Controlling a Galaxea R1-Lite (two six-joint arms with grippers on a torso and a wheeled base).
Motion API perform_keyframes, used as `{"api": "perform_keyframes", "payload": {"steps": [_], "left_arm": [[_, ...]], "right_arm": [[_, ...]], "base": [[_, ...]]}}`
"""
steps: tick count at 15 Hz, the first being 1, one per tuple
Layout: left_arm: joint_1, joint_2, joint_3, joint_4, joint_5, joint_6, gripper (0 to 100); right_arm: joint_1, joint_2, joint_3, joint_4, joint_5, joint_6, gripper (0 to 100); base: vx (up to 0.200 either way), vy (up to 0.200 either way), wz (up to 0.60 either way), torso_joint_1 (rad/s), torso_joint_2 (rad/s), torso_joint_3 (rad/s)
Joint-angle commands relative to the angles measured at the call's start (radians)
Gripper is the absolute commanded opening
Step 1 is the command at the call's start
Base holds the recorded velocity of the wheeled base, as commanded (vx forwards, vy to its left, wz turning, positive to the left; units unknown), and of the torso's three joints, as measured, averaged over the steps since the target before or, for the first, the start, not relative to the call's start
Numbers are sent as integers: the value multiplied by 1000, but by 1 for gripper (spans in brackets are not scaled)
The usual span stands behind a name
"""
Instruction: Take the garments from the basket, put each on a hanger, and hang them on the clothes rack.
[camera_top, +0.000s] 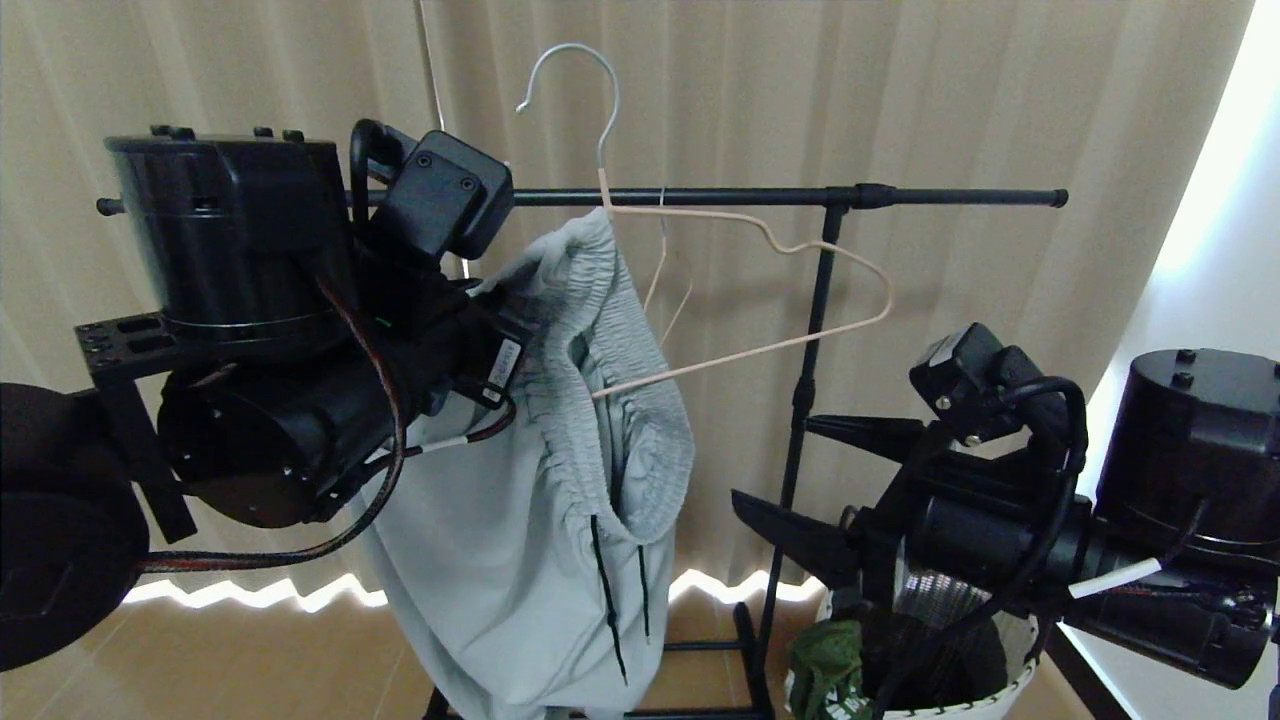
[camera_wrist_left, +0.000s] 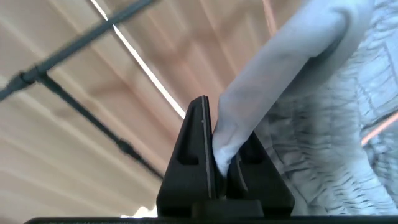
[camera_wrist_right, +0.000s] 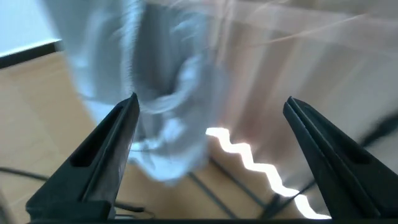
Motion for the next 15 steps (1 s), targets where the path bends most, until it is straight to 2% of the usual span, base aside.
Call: {"api": "perform_keyframes", "payload": {"steps": [1,4,8,9,15], "left_arm": [[-26,1,-19,-10,-2,1,0],[-56,-4,-16,-11,1,1,0],[-87,-5,-18,-44,1,2,0],[-87,-7,-18,-45,-1,2,0],[-81,-20,-10,-45,-1,4,0]], "right_arm": [[26,70,-45,0,-44,23,100],[20,130,-82,-2,-114,41,100],[9,174,-85,-54,-122,60,100],[6,183,-84,-72,-122,58,0],[-51,185,-73,-83,-124,60,0]], "base": [[0,0,0,0,0,0],[0,0,0,0,0,0],[0,0,0,0,0,0],[0,0,0,0,0,0],[0,0,0,0,0,0]]}}
